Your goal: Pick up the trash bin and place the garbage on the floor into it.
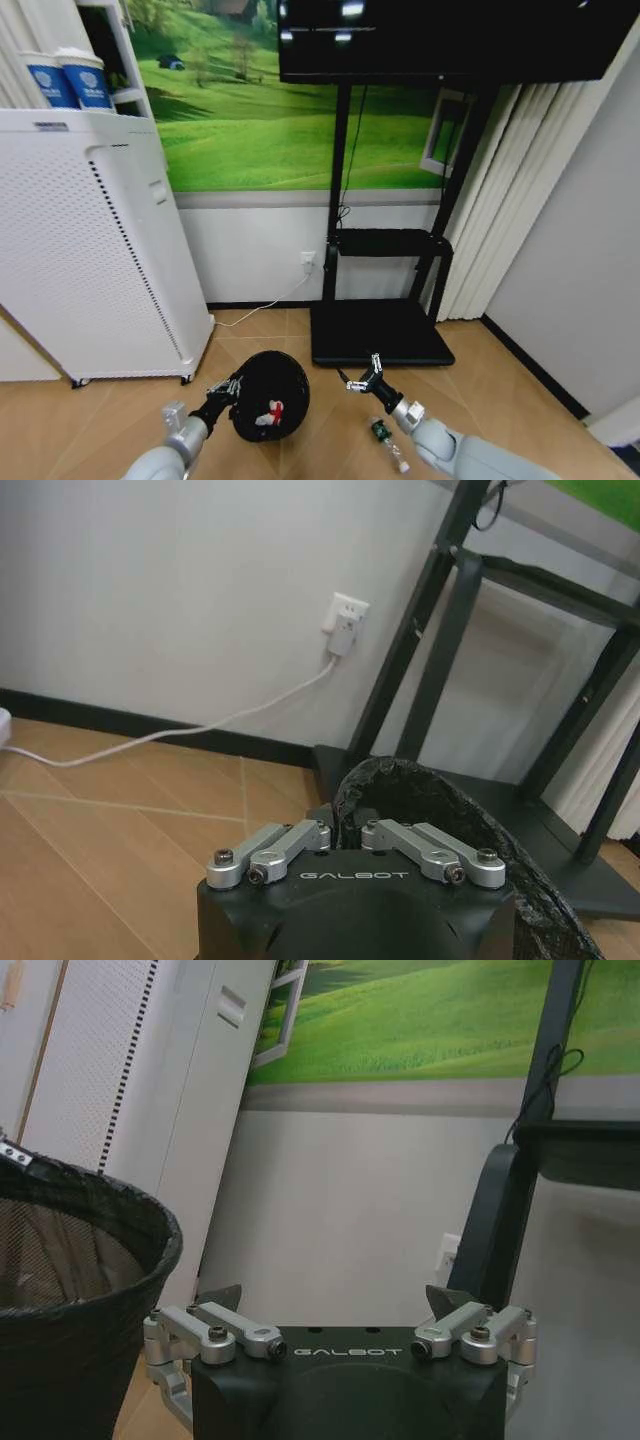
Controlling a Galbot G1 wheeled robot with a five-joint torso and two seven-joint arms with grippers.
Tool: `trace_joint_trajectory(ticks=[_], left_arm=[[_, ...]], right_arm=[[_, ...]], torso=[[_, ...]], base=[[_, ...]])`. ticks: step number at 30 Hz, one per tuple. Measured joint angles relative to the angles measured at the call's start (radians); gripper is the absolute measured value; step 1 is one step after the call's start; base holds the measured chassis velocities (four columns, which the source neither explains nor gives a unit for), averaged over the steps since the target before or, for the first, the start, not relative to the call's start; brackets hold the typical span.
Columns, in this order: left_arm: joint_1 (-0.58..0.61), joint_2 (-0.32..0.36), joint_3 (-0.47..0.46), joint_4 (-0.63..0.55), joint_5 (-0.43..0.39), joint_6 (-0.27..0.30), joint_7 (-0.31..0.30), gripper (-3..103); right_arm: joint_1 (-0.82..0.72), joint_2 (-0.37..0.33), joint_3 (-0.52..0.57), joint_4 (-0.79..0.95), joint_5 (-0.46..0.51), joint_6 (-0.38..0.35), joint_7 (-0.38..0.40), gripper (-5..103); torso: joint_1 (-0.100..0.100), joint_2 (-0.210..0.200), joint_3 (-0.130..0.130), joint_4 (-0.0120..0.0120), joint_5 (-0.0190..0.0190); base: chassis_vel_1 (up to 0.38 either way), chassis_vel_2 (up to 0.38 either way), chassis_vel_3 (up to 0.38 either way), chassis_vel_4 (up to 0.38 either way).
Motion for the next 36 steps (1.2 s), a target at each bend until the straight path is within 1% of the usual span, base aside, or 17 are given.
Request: trace_joint_trajectory(ticks=[1, 2, 4, 5, 7, 8, 9, 10, 11, 13, 14, 16, 17, 19, 21, 24, 36], left_arm=[[0.0, 0.0, 0.0, 0.0, 0.0, 0.0, 0.0, 7], [0.037, -0.004, -0.037, -0.016, 0.005, -0.001, 0.0, 7], [0.103, -0.013, -0.097, -0.038, 0.02, -0.005, 0.003, 7], [0.103, -0.013, -0.097, -0.038, 0.02, -0.005, 0.003, 7], [0.176, -0.025, -0.15, -0.059, 0.04, -0.013, 0.006, 7], [0.247, -0.039, -0.198, -0.074, 0.059, -0.02, 0.013, 7], [0.247, -0.039, -0.198, -0.074, 0.059, -0.02, 0.013, 7], [0.307, -0.053, -0.234, -0.086, 0.076, -0.026, 0.019, 7], [0.307, -0.053, -0.234, -0.086, 0.076, -0.026, 0.019, 7], [0.416, -0.084, -0.29, -0.111, 0.112, -0.033, 0.027, 7], [0.416, -0.084, -0.29, -0.111, 0.112, -0.033, 0.027, 7], [0.483, -0.128, -0.323, -0.13, 0.152, -0.043, 0.028, 7], [0.483, -0.128, -0.323, -0.13, 0.152, -0.043, 0.028, 7], [0.511, -0.171, -0.333, -0.133, 0.177, -0.05, 0.03, 7], [0.515, -0.18, -0.333, -0.132, 0.183, -0.052, 0.034, 7], [0.522, -0.227, -0.327, -0.105, 0.204, -0.063, 0.052, 7], [0.48, -0.268, -0.297, -0.036, 0.214, -0.081, 0.071, 7]], right_arm=[[0.0, 0.0, 0.0, 0.0, 0.0, 0.0, 0.0, 100], [0.015, 0.011, -0.051, -0.015, -0.001, 0.0, 0.014, 100], [0.044, 0.04, -0.133, -0.046, 0.01, -0.008, 0.035, 100], [0.044, 0.04, -0.133, -0.046, 0.01, -0.008, 0.035, 100], [0.054, 0.076, -0.18, -0.081, 0.019, -0.011, 0.043, 100], [0.057, 0.105, -0.202, -0.114, 0.02, -0.012, 0.044, 100], [0.057, 0.105, -0.202, -0.114, 0.02, -0.012, 0.044, 100], [0.059, 0.124, -0.213, -0.14, 0.023, -0.011, 0.045, 100], [0.059, 0.124, -0.213, -0.14, 0.023, -0.011, 0.045, 100], [0.062, 0.15, -0.232, -0.201, 0.033, -0.008, 0.037, 100], [0.062, 0.15, -0.232, -0.201, 0.033, -0.008, 0.037, 100], [0.062, 0.17, -0.232, -0.275, 0.048, -0.003, 0.015, 100], [0.062, 0.17, -0.232, -0.275, 0.048, -0.003, 0.015, 100], [0.06, 0.182, -0.225, -0.353, 0.075, -0.002, -0.014, 100], [0.059, 0.183, -0.223, -0.374, 0.081, -0.002, -0.023, 100], [0.044, 0.182, -0.22, -0.444, 0.088, -0.001, -0.045, 100], [-0.013, 0.156, -0.184, -0.514, 0.097, 0.0, -0.047, 100]], torso=[[0.0, 0.0, 0.0, 0.0, 0.0], [0.0, 0.0, 0.0, -0.0003, 0.0011], [0.0, 0.0, 0.0, 0.0007, -0.0002], [0.0, 0.0, 0.0, 0.0007, -0.0002], [0.0, 0.0, 0.0, 0.0012, 0.0008], [0.0, 0.0, 0.0, 0.0011, 0.0003], [0.0, 0.0, 0.0, 0.0011, 0.0003], [-0.001, 0.0, -0.001, 0.0013, -0.0004], [-0.001, 0.0, -0.001, 0.0013, -0.0004], [-0.001, 0.0, 0.0, 0.0013, 0.0003], [-0.001, 0.0, 0.0, 0.0013, 0.0003], [0.0, 0.0, 0.0, 0.0013, 0.0001], [0.0, 0.0, 0.0, 0.0013, 0.0001], [0.0, 0.0, 0.0, 0.001, 0.0006], [0.0, 0.0, 0.0, 0.0009, 0.0003], [0.0, 0.0, 0.0, 0.0007, 0.0004], [0.0, 0.0, 0.0, 0.0007, 0.0004]], base=[[-0.287, -0.253, 0.273, 0.273], [-0.209, -0.158, 0.223, 0.09], [-0.049, -0.123, 0.157, 0.056], [0.002, -0.088, 0.091, 0.074], [0.047, -0.03, 0.024, 0.05], [0.093, 0.046, -0.065, -0.052], [0.093, 0.046, -0.065, -0.052], [0.072, 0.073, -0.099, -0.052], [0.072, 0.073, -0.099, -0.052], [0.075, 0.079, -0.084, -0.064], [0.078, 0.084, -0.084, -0.051], [0.0, 0.0, 0.0, 0.0], [0.0, 0.0, 0.0, 0.0], [0.0, 0.0, 0.0, 0.0], [0.0, 0.0, 0.0, 0.0], [0.0, 0.0, 0.0, 0.0], [0.0, 0.0, 0.0, 0.0]])
